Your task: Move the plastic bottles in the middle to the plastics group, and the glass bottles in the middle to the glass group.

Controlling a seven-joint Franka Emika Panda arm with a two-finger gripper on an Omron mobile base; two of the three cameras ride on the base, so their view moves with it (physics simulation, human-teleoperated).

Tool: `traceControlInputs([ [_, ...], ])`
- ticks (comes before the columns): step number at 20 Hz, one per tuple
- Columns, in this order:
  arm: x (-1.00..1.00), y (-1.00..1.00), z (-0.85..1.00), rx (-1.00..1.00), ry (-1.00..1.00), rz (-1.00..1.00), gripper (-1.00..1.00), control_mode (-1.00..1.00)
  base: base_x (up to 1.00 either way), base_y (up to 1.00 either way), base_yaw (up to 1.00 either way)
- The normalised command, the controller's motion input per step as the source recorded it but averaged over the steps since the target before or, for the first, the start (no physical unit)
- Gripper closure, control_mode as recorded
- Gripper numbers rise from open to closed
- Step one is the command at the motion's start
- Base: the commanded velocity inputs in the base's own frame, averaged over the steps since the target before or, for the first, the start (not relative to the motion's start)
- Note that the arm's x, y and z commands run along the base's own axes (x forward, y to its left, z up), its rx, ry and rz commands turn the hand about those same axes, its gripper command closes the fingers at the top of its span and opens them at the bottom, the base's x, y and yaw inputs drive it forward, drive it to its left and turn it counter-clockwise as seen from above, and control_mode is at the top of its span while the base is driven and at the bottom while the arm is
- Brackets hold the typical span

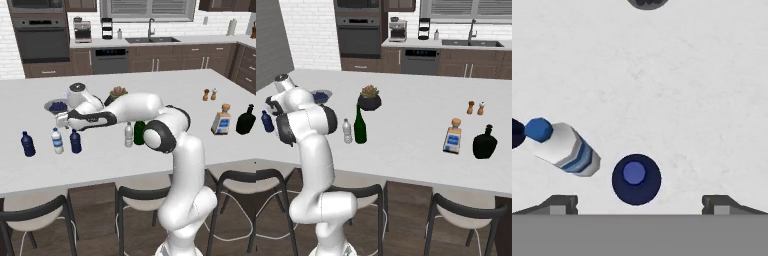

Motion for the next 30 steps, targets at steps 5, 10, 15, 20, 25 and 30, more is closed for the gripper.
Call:
traceControlInputs([
  [5, -0.29, -0.33, 0.44, 0.01, 0.0, 0.0, -1.0, -1.0, 0.0, 0.0, 0.0],
  [10, -0.3, -0.88, 0.12, 0.0, 0.0, -0.03, -1.0, -1.0, 0.0, 0.0, 0.0],
  [15, -0.29, -1.0, 0.0, 0.0, -0.01, -0.16, -1.0, -1.0, 0.0, 0.0, 0.0],
  [20, -0.15, -0.97, -0.03, 0.0, 0.0, -0.2, -1.0, -1.0, 0.0, 0.0, 0.0],
  [25, -0.43, -0.57, -0.28, 0.0, -0.02, -0.19, -1.0, -1.0, 0.0, 0.0, 0.0],
  [30, -0.19, -0.22, -0.42, 0.0, -0.07, -0.07, -1.0, -1.0, 0.0, 0.0, 0.0],
])
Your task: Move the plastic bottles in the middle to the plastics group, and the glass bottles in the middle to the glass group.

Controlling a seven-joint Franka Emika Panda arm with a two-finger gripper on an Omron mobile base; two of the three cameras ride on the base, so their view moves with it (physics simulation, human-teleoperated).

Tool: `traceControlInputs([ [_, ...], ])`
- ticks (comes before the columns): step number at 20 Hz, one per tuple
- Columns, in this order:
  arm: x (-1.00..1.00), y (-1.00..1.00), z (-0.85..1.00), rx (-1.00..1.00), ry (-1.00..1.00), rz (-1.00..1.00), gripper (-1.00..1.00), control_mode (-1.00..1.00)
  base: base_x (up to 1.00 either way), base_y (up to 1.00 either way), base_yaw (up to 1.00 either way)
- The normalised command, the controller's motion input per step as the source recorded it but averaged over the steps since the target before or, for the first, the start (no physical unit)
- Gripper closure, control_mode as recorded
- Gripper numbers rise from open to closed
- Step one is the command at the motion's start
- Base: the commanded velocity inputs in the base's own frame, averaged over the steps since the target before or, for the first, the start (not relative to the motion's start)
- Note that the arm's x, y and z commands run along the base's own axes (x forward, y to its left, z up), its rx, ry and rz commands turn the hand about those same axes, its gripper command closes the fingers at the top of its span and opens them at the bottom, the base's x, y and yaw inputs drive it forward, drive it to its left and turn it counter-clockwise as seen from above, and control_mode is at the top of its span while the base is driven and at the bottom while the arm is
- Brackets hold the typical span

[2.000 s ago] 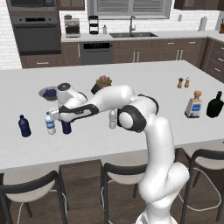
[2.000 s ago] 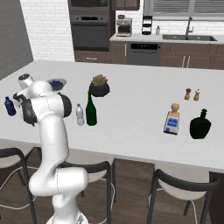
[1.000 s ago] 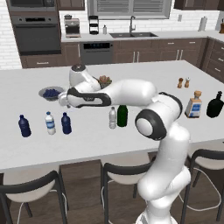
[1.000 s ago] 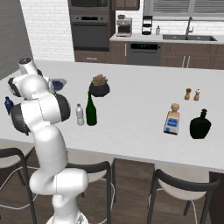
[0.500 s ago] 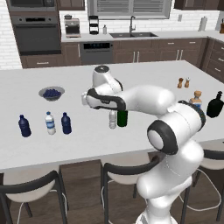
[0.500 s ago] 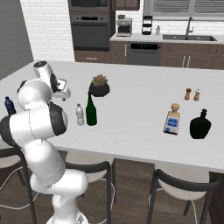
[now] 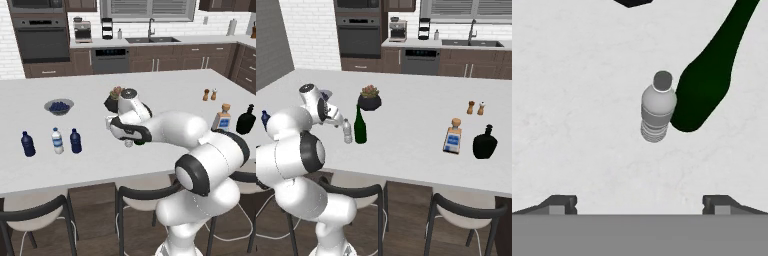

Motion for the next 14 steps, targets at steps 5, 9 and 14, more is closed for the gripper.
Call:
traceControlInputs([
  [5, 0.0, -0.1, -0.31, 0.0, -0.03, 0.0, -1.0, -1.0, 0.0, 0.0, 0.0],
  [9, 0.0, -0.17, -0.01, 0.0, 0.0, -0.01, -1.0, -1.0, 0.0, 0.0, 0.0],
  [14, 0.21, -0.28, 0.04, 0.0, 0.0, -0.09, -1.0, -1.0, 0.0, 0.0, 0.0],
])
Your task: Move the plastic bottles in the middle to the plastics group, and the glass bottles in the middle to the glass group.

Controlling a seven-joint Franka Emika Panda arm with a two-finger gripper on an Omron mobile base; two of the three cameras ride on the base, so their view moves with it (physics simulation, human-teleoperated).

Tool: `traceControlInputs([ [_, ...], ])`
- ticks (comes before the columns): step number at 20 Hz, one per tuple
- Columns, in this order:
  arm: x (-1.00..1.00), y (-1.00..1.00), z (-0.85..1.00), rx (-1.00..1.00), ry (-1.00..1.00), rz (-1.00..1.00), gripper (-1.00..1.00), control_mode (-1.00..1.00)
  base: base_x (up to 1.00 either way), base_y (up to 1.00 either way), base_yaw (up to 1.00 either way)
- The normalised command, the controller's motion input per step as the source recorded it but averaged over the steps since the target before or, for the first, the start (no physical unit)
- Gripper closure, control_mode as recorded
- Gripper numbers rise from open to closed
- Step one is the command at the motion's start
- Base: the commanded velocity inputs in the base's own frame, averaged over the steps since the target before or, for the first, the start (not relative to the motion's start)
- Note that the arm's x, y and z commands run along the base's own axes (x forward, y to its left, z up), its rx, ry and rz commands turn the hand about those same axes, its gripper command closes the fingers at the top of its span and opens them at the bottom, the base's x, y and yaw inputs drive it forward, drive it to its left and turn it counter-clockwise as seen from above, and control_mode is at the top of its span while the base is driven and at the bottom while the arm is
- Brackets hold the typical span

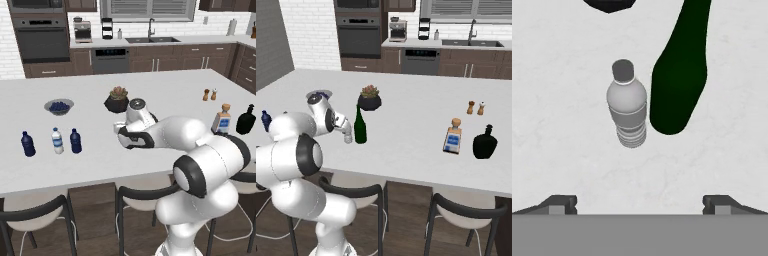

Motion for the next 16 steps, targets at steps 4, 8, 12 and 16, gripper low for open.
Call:
traceControlInputs([
  [4, 0.33, -0.14, 0.06, 0.0, 0.0, -0.12, -1.0, -1.0, 0.0, 0.0, 0.0],
  [8, 0.26, 0.0, 0.0, 0.02, 0.0, -0.12, -1.0, -1.0, 0.0, 0.0, 0.0],
  [12, 0.03, 0.1, 0.0, 0.03, 0.0, -0.08, -1.0, -1.0, 0.0, 0.0, 0.0],
  [16, 0.06, 0.03, 0.0, 0.0, 0.0, -0.07, -1.0, -1.0, 0.0, 0.0, 0.0],
])
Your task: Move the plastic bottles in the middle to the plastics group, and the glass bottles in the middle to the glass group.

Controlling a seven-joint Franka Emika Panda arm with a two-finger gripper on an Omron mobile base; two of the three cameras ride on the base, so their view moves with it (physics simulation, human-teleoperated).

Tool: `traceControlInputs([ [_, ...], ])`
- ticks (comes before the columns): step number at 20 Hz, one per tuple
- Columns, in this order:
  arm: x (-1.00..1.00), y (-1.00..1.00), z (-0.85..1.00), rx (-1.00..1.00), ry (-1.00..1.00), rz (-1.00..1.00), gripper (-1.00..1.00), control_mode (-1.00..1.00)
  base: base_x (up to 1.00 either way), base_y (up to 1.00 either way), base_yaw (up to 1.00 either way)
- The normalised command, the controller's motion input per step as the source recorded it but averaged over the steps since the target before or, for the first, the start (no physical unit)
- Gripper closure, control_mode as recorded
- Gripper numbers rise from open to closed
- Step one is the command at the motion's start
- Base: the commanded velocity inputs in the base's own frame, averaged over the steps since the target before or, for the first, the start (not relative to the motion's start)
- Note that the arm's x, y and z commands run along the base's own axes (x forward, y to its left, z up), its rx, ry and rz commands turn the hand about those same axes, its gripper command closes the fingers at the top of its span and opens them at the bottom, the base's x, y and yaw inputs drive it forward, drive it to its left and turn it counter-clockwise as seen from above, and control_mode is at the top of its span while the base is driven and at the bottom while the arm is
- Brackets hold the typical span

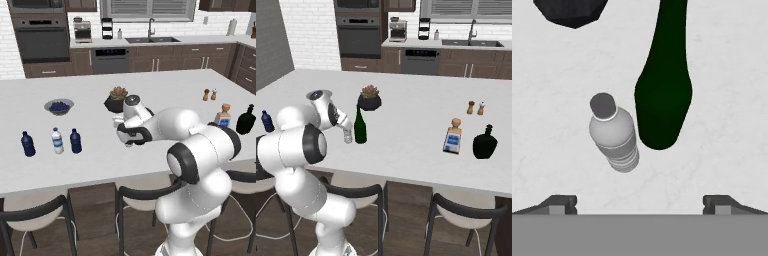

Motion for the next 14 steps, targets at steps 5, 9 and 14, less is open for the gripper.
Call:
traceControlInputs([
  [5, 0.03, 0.0, 0.0, 0.0, 0.0, -0.04, -1.0, -1.0, 0.0, 0.0, 0.0],
  [9, 0.24, 0.0, 0.0, 0.0, 0.0, -0.06, -1.0, -1.0, 0.0, 0.0, 0.0],
  [14, 0.31, 0.0, 0.0, 0.0, 0.0, -0.11, -1.0, -1.0, 0.0, 0.0, 0.0],
])
